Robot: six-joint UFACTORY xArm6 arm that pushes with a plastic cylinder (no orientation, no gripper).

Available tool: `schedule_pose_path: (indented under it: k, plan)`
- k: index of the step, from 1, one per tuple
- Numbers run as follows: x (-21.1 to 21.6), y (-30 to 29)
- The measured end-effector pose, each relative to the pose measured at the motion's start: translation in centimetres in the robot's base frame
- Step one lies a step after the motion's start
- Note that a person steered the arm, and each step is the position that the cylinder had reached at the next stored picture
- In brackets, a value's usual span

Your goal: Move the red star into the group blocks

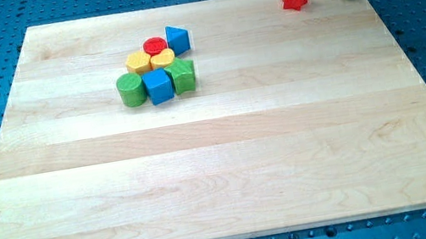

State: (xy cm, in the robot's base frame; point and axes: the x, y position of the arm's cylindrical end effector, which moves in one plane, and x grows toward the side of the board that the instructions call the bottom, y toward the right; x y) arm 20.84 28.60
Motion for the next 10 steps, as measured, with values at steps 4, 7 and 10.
schedule_pose_path:
  k: [4, 7, 10]
  plan:
    - [4.9, -19.4]
    - [6.0, -25.0]
    - [7.6, -18.7]
